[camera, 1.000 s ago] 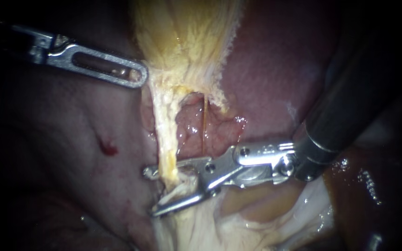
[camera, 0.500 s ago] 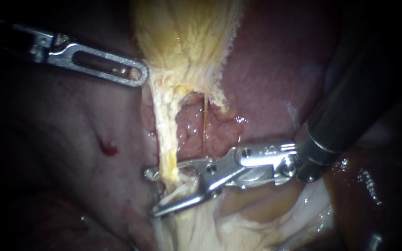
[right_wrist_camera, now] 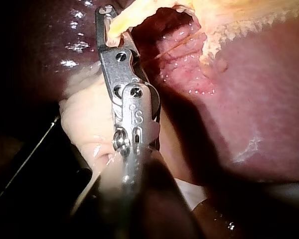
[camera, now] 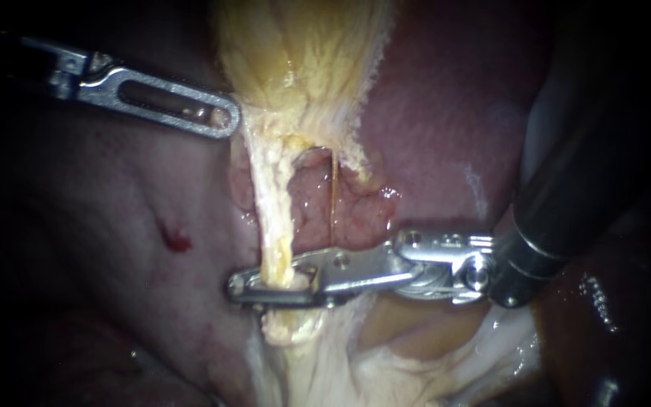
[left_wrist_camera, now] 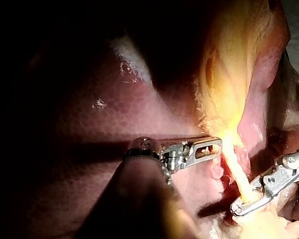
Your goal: Clipping first clip left tube
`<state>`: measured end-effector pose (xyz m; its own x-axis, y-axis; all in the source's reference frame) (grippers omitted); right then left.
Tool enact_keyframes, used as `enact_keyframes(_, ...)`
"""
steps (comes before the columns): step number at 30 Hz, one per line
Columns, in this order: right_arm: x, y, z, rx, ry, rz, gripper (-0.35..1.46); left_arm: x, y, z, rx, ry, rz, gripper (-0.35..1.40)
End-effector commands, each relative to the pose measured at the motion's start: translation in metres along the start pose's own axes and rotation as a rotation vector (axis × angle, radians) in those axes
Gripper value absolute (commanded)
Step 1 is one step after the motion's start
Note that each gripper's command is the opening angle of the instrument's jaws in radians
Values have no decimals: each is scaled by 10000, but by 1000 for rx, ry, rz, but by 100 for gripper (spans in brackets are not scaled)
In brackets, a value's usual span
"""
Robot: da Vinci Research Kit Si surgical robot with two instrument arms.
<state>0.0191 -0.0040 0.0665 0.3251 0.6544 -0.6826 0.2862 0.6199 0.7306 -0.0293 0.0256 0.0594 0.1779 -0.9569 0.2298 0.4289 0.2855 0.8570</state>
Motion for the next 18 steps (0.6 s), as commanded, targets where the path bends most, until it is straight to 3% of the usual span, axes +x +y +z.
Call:
enact_keyframes(1,1,0,-1,1,-6,-2,-35,0,0,0,-1,0,0,-35)
enact_keyframes(18,-2,0,-3,-2,-20,-2,-35,0,0,0,-1,0,0,-35)
